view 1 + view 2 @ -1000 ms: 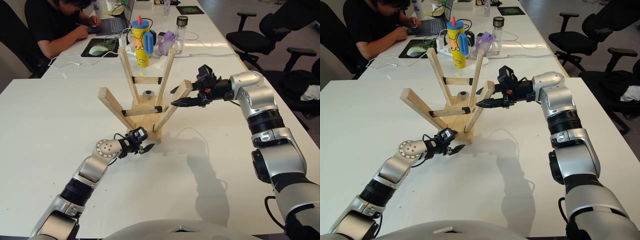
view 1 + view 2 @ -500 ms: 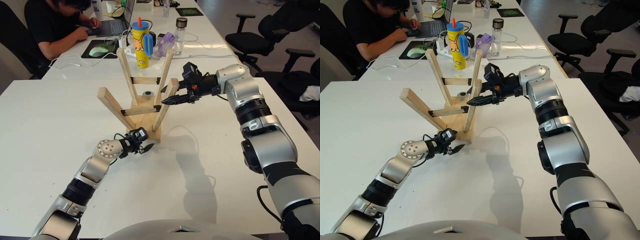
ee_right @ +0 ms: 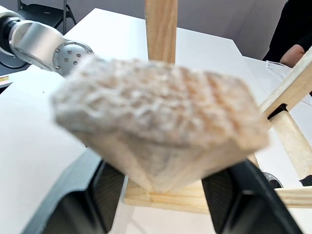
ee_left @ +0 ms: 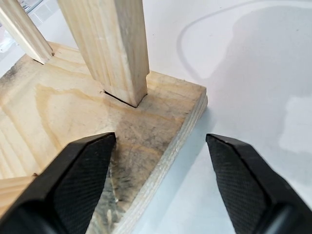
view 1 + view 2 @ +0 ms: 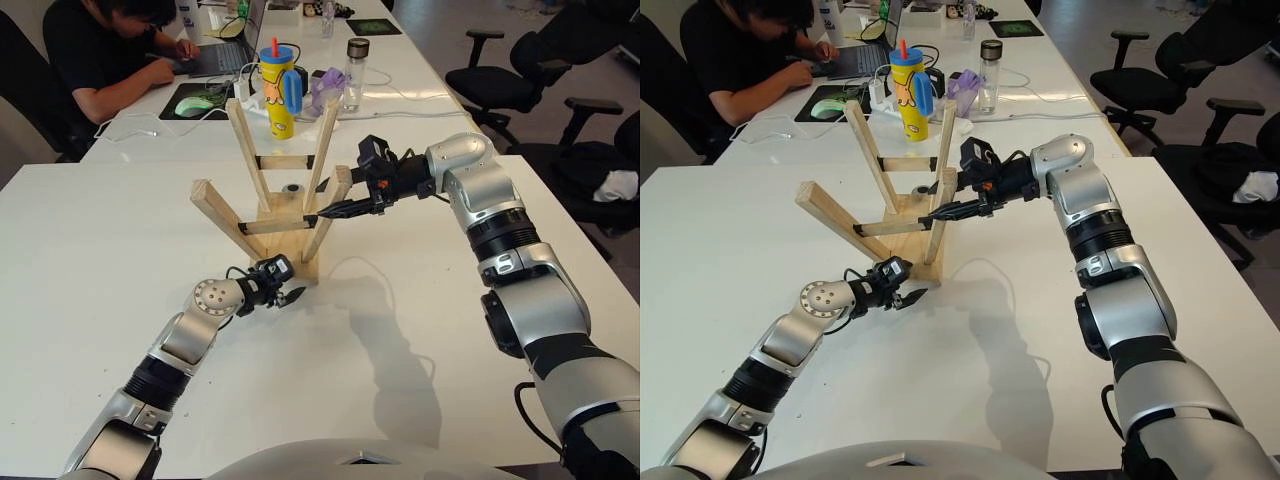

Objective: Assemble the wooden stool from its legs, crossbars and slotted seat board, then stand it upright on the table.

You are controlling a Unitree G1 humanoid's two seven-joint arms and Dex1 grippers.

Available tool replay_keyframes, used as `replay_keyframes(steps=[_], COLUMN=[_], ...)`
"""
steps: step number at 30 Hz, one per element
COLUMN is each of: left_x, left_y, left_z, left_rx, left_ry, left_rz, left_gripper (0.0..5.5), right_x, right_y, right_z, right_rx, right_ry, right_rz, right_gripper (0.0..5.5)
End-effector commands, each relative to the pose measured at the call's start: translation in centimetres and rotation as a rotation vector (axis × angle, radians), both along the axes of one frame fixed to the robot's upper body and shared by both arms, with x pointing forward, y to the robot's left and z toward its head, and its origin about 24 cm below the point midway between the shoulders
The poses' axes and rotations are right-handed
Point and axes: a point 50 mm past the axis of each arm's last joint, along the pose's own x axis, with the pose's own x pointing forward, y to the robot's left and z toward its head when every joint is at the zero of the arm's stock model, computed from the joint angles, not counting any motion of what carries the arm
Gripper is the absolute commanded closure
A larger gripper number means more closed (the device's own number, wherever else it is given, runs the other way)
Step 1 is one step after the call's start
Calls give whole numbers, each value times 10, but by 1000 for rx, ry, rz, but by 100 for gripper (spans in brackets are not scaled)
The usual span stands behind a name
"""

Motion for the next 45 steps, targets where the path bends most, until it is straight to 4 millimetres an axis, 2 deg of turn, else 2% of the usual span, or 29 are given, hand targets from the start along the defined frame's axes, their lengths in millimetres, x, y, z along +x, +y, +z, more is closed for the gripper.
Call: replay_keyframes(steps=[1, 6, 9, 14, 15, 16, 19, 21, 23, 25, 27, 28, 29, 30, 31, 32, 34, 37, 38, 39, 41, 43, 44, 45], left_x=[-23, -15, -16, -44, -48, -51, -56, -49, -34, -20, -3, 2, 2, -9, -21, -31, -31, -1, 7, 12, 8, -4, -7, -6], left_y=[-6, -10, -8, 1, 3, 5, 18, 25, 23, 15, 8, 4, 2, 4, 7, 9, 6, -11, -13, -12, -6, 1, 3, 3], left_z=[-40, -24, 3, 55, 68, 86, 148, 173, 183, 176, 141, 114, 77, 36, 9, -8, -6, 50, 76, 110, 165, 197, 199, 192], left_rx=[18, -24, -75, -171, -203, -198, -63, 74, 211, 321, 493, 582, 689, 772, 822, 829, 770, 588, 512, 430, 283, 201, 196, 216], left_ry=[242, 151, 19, -219, -291, -445, -1000, -1223, -1317, -1292, -1131, -1002, -830, -621, -478, -406, -437, -722, -833, -982, -1217, -1379, -1407, -1393], left_rz=[-23, -18, -1, -3, 16, 23, 98, 190, 240, 236, 190, 127, 23, -89, -166, -200, -137, 65, 154, 251, 402, 489, 496, 486], left_gripper=[206, 206, 206, 206, 206, 206, 206, 206, 206, 206, 206, 206, 206, 206, 206, 206, 206, 206, 206, 206, 206, 206, 206, 206], right_x=[-6, -11, -12, -10, -10, -10, -9, -9, -10, -10, -10, -11, -11, -11, -11, -11, -10, -9, -9, -10, -11, -12, -12, -13], right_y=[31, 28, 24, 14, 11, 8, 5, 4, 6, 8, 10, 12, 13, 16, 17, 20, 24, 25, 25, 26, 25, 26, 25, 25], right_z=[-58, -67, -70, -71, -71, -72, -72, -72, -72, -73, -75, -75, -76, -77, -77, -77, -75, -74, -75, -76, -77, -79, -80, -80], right_rx=[-162, -206, -229, -236, -238, -242, -248, -257, -262, -266, -276, -275, -277, -278, -279, -283, -285, -279, -278, -276, -273, -274, -272, -269], right_ry=[141, 163, 170, 180, 182, 180, 184, 185, 186, 188, 187, 190, 190, 190, 190, 185, 177, 167, 167, 166, 166, 166, 170, 172], right_rz=[-42, -42, -59, -126, -142, -157, -180, -182, -174, -165, -156, -150, -145, -139, -134, -126, -119, -114, -109, -102, -95, -90, -90, -90], right_gripper=[345, 345, 345, 345, 345, 345, 345, 345, 345, 345, 345, 345, 345, 345, 345, 345, 345, 345, 345, 345, 345, 345, 345, 345])
